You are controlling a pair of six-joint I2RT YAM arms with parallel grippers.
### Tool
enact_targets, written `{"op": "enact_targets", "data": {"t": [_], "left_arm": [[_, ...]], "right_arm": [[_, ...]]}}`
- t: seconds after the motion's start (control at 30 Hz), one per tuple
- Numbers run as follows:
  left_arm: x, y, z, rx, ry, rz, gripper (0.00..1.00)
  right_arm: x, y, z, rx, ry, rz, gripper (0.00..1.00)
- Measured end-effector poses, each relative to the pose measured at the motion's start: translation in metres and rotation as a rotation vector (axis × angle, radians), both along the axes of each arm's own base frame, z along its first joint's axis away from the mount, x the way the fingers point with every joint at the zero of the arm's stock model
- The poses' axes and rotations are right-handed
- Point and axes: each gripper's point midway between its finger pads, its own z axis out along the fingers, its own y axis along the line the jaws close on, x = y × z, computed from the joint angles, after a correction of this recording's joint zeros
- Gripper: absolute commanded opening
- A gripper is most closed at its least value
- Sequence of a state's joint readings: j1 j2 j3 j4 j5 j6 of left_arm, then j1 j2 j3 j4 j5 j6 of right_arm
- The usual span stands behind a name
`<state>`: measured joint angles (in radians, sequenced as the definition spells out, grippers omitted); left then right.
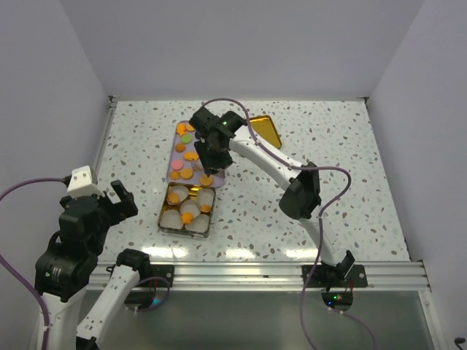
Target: Pack the cookies
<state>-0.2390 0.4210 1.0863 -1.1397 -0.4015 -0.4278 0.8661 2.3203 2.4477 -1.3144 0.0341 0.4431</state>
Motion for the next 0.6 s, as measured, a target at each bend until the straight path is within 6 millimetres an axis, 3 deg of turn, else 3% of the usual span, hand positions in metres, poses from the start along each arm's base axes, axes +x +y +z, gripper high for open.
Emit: {"op": "enact_targets", "data": {"t": [0.2,0.37,0.6], "left_arm": [[0.001,0.001,-0.001,0.004,0.008,0.005,1.00],[0.002,0.001,-0.001,0.005,0.011,0.006,1.00],[0.002,0.001,-0.001,0.005,0.011,0.006,1.00]], "right_arm": [[0.003,0.002,-0.007,0.006,0.004,0.003,0.47],[-0.004,0.005,-0.016,0.003,0.034,0.016,0.47],[-0.015,0.019,-0.013,0.036,0.041,0.036,0.48]]}}
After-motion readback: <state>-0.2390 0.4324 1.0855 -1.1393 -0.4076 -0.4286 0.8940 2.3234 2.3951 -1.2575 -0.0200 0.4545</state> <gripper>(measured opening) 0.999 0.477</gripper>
